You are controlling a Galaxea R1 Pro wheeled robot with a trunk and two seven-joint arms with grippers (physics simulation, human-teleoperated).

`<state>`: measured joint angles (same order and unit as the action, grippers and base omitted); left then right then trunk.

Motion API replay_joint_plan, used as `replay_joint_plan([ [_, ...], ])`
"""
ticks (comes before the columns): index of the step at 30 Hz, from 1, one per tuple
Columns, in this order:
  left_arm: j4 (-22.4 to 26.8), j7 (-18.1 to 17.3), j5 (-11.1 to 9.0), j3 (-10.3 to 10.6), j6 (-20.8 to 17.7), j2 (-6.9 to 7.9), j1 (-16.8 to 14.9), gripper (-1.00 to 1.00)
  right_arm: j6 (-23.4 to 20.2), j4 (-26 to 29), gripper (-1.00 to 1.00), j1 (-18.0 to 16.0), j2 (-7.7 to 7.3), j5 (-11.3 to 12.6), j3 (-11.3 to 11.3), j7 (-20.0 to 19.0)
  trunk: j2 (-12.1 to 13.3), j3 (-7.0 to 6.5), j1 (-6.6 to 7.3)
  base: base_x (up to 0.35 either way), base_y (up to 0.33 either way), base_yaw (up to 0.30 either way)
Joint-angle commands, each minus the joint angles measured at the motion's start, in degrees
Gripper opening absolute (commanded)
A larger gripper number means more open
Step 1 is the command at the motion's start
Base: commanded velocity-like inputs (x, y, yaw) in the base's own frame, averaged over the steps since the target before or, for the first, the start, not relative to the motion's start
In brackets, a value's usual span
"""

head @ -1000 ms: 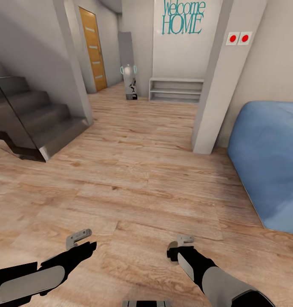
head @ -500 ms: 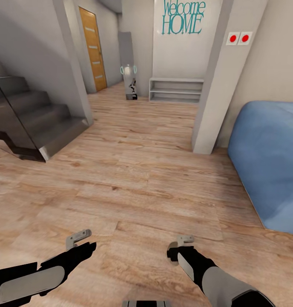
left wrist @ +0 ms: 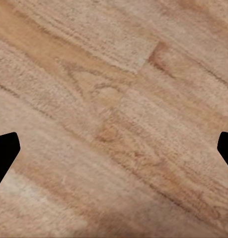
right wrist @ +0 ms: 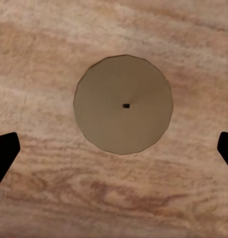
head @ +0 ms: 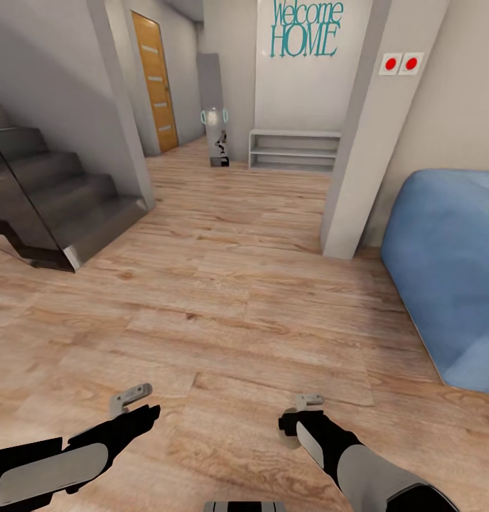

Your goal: Place each of the two pumpkins and all three candles from the living room inside a cabinet in the living room (use any cabinet), then make sure every cabinet is closed, and position the cauldron so it is next to a table in the living room.

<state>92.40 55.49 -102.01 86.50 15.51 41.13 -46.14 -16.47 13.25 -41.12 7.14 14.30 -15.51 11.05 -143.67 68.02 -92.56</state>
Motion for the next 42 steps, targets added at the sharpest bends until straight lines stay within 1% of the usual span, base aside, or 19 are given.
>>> replay_joint_plan([
  [1, 0.06, 0.05, -0.31, 0.16, 0.31, 0.01, -0.11, 1.0, -0.31, 0.11, 1.0, -0.02, -0.02, 0.55, -0.49, 0.38, -0.02, 0.05, 0.01, 0.003, 0.0, 0.0],
  [20, 0.06, 0.06, -0.39, 0.24, 0.31, 0.01, -0.11, 1.0, -0.31, 0.11, 1.0, -0.02, -0.02, 0.54, -0.49, 0.38, -0.02, 0.05, 0.01, 0.06, 0.0, 0.0],
  [32, 0.06, -0.03, -0.39, 0.25, 0.31, 0.01, -0.14, 1.0, -0.32, 0.18, 1.0, -0.02, -0.02, 0.55, -0.49, 0.38, -0.02, 0.05, 0.01, 0.227, 0.0, 0.0],
  [42, 0.06, 0.05, -0.39, 0.24, 0.25, 0.01, -0.14, 1.0, -0.37, 0.2, 1.0, -0.02, -0.02, 0.54, -0.49, 0.38, -0.02, 0.05, 0.01, 0.037, 0.0, 0.0],
])
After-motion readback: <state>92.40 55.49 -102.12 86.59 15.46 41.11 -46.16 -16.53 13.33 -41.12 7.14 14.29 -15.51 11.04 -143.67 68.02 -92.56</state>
